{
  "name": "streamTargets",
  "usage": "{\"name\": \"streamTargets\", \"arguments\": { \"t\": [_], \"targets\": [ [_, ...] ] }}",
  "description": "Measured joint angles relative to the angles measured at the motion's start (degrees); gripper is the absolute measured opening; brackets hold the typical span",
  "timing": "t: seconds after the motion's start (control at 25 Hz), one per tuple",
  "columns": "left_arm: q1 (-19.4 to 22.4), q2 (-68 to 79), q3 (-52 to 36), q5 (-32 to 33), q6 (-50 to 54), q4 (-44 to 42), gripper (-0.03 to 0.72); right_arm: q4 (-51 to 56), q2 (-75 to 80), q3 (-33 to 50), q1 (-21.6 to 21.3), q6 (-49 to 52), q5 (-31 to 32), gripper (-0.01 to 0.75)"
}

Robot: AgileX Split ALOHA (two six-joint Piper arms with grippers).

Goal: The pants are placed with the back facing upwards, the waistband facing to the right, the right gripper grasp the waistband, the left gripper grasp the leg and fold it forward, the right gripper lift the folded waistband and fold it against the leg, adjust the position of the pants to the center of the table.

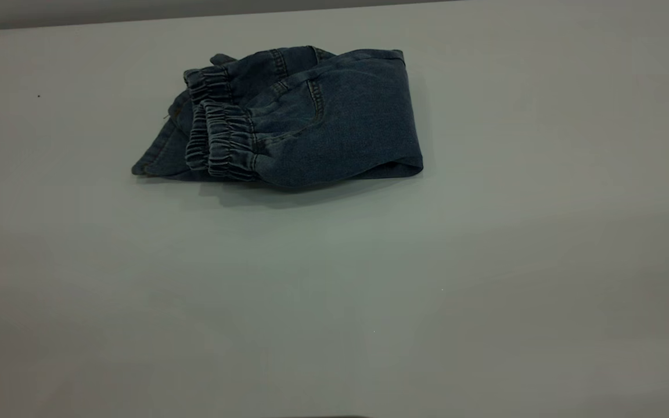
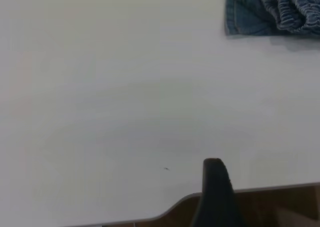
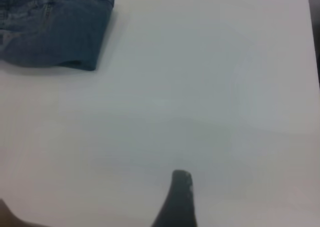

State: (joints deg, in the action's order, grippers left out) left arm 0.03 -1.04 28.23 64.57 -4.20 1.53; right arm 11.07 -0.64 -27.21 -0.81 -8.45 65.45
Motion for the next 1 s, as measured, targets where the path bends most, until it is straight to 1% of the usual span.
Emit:
{"name": "streamTargets", "arguments": {
  "t": [0.32,0.56,1.0],
  "targets": [
    [0.0,0.0,0.0,0.1,0.0,0.0,0.451,0.1,0.0,0.0,-0.2,0.1,0.0,0.58],
    [0.0,0.0,0.0,0.1,0.0,0.0,0.451,-3.2,0.0,0.0,-0.2,3.9,-0.1,0.58],
    [0.0,0.0,0.0,0.1,0.0,0.0,0.451,-3.6,0.0,0.0,-0.2,4.3,-0.1,0.58]
  ]
}}
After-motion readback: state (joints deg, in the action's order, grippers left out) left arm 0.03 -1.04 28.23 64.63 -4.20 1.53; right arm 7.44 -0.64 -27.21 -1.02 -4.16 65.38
